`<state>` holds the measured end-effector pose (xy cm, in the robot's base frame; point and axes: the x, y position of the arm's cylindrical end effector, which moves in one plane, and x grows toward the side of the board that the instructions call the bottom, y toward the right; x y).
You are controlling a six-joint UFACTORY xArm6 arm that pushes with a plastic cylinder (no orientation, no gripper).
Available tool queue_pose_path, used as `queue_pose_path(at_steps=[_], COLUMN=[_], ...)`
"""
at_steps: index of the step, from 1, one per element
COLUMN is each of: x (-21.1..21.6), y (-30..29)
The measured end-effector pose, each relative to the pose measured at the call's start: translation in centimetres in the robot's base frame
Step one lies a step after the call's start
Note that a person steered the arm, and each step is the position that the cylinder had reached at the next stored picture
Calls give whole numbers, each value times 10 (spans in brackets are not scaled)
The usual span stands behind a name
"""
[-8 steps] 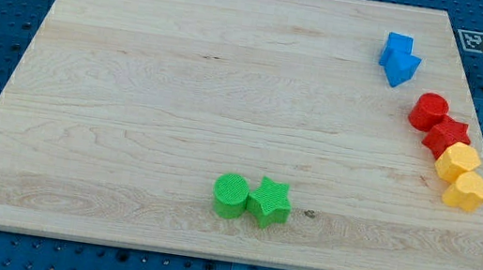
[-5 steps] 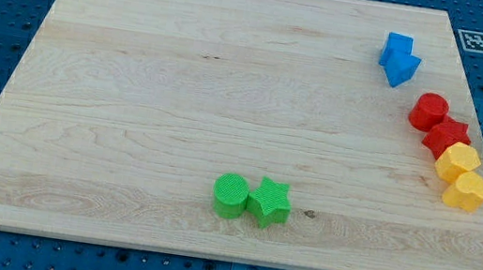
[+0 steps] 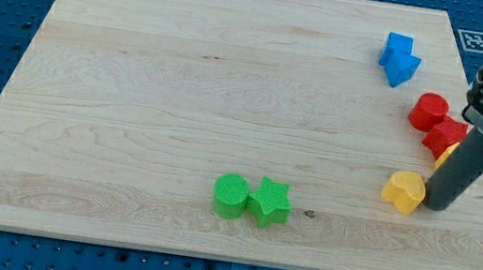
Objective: Move yellow heart towards center
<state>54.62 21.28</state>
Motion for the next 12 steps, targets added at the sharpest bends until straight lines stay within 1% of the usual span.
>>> queue_pose_path(at_steps=[1, 2, 3, 4, 5, 6, 8, 9, 11, 12], x=[24, 10, -18, -18, -19, -26, -30, -49, -57, -58], y=[-1, -23, -38, -38, -49, -74, -29, -40, -132, -154])
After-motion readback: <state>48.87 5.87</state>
